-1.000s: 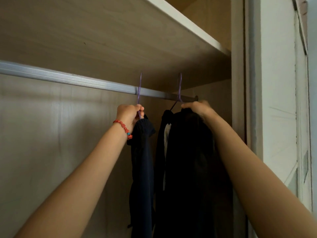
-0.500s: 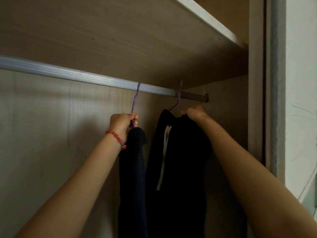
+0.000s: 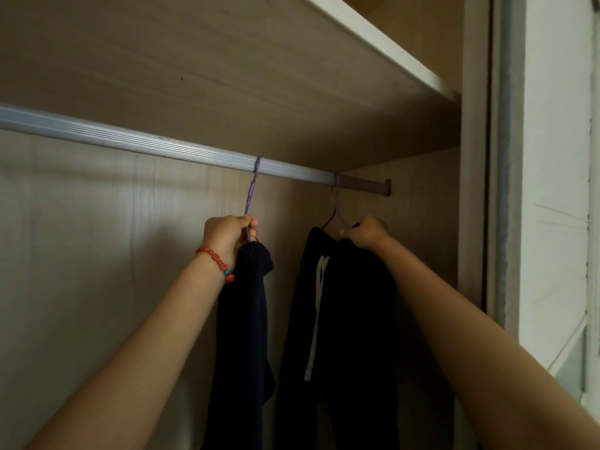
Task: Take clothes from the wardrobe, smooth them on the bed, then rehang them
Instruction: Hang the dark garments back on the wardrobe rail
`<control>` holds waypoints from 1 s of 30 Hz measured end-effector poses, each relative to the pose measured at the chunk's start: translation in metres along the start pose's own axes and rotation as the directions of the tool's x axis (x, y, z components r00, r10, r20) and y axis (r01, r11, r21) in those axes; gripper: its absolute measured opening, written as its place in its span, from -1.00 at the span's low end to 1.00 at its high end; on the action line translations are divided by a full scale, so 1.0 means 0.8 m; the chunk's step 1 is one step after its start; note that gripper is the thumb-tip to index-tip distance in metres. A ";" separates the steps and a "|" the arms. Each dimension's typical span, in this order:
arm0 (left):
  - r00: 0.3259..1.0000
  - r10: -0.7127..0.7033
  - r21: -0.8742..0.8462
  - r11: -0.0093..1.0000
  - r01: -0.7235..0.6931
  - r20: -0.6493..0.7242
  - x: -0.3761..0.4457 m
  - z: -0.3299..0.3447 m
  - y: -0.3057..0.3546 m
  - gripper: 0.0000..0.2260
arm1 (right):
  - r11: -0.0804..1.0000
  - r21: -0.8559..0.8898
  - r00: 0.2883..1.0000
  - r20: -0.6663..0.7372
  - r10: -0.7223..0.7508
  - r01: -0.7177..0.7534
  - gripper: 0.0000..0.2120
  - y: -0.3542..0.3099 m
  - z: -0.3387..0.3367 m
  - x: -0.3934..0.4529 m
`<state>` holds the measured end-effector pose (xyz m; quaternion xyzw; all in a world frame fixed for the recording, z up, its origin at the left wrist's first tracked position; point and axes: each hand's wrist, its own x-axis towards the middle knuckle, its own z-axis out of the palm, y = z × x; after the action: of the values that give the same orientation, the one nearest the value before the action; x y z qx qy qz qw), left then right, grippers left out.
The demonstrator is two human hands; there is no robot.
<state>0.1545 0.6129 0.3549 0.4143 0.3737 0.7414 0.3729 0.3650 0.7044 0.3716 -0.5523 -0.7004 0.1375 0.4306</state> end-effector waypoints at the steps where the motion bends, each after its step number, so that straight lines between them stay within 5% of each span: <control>1: 1.000 0.009 0.004 1.000 -0.009 -0.006 -0.002 0.002 -0.002 -0.72 | 1.000 0.004 1.000 0.008 -0.011 0.011 -0.70 0.002 -0.002 -0.003; 3: 0.999 0.034 0.035 0.999 -0.033 -0.030 -0.006 0.005 -0.004 -0.74 | 0.999 0.005 0.999 0.023 -0.047 0.047 -0.86 0.004 -0.007 -0.013; 8: 0.984 0.150 0.235 0.964 -0.124 -0.098 -0.022 0.006 -0.008 -0.76 | 0.990 -0.083 0.993 0.013 -0.113 0.114 -0.68 0.009 -0.016 -0.047; 14: 0.912 0.408 0.657 0.700 -0.281 -0.044 -0.062 -0.008 -0.017 -0.76 | 0.936 -0.240 0.959 -0.054 -0.277 0.257 -0.55 0.019 -0.018 -0.107; 19: 0.857 0.514 0.761 0.549 -0.346 0.019 -0.127 -0.042 -0.055 -0.73 | 0.900 -0.244 0.918 -0.073 -0.389 0.362 -0.56 0.051 -0.004 -0.174; 24: 0.930 0.367 0.781 0.577 -0.241 0.016 -0.196 -0.092 -0.133 -0.76 | 0.921 -0.114 0.921 -0.071 -0.382 0.373 -0.58 0.120 0.033 -0.259; 30: 0.998 -0.024 0.795 0.606 -0.035 0.062 -0.280 -0.146 -0.248 -0.76 | 0.996 0.013 0.990 0.106 -0.091 0.090 -0.61 0.231 0.104 -0.389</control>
<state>0.1833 0.4786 0.0638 0.5622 0.6503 0.4853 0.1599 0.4291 0.5152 0.0587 -0.5100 -0.7462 0.1500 0.4006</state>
